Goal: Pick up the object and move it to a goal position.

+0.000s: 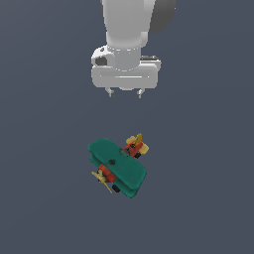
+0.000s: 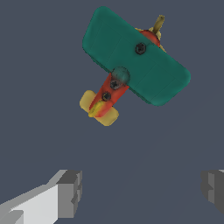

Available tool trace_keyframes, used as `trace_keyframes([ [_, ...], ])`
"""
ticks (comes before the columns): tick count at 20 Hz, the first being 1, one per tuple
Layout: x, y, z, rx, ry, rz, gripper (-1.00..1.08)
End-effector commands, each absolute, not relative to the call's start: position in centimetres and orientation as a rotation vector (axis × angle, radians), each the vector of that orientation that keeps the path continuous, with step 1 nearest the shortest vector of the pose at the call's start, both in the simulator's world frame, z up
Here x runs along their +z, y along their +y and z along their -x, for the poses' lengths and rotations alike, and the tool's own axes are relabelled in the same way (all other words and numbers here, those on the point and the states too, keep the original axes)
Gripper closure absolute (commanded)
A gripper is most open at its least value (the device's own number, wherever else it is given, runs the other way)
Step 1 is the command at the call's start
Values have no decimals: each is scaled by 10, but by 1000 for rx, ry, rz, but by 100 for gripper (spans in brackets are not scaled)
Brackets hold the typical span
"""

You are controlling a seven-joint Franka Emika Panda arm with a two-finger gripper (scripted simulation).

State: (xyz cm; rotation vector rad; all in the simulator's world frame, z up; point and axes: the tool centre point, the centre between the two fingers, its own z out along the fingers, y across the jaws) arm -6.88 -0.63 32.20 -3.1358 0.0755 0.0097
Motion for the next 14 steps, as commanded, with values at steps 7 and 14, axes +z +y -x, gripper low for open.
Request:
trace_keyframes([
  [7, 318, -7, 68, 22, 73, 3124, -20],
  [14, 306, -12, 66, 63, 65, 3076, -20],
])
